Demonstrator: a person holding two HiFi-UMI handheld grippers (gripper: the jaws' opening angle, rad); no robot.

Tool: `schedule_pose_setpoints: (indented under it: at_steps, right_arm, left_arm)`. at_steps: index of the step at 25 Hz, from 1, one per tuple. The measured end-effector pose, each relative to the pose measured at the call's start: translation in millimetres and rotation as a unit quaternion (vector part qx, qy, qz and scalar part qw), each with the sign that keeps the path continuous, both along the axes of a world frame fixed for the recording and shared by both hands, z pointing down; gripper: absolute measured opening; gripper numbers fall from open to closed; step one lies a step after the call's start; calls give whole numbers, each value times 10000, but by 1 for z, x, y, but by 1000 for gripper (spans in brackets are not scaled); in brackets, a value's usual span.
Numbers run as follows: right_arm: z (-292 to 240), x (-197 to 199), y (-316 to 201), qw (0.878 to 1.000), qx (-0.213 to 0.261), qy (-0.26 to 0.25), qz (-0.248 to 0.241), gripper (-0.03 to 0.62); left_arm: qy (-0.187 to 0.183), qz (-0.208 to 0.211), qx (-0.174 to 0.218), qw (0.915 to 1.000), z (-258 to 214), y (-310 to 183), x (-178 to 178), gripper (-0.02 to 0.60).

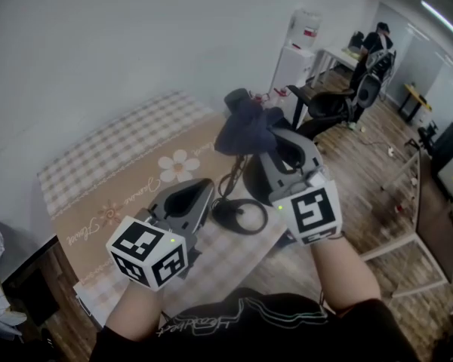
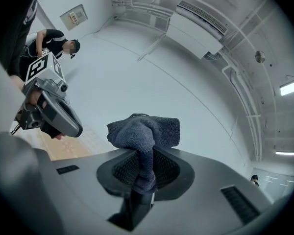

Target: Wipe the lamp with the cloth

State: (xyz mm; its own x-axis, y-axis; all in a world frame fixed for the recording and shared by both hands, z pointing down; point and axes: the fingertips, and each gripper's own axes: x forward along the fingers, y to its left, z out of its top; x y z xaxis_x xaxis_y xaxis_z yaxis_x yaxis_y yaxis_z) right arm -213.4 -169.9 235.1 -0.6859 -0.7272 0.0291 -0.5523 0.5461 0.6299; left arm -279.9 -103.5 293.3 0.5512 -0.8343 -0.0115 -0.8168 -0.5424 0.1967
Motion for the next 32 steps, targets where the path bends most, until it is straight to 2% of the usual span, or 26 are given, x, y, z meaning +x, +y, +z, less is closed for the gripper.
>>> schedule_pose_setpoints:
  at_steps: [7,21,32]
  right_arm:
    - [27,2,5,9995,-189,149,202,57]
    - [73,9,1,9954,-711,111,632,57]
    - [103,13,9,9911,-1166,-121,635,57]
  left_arm:
    - [72,73,-59,9999,9,7,1,0]
    - [147,89,-294,9994,32,15,-1,0]
    - [229,96,-479,9985,49,14,3,0]
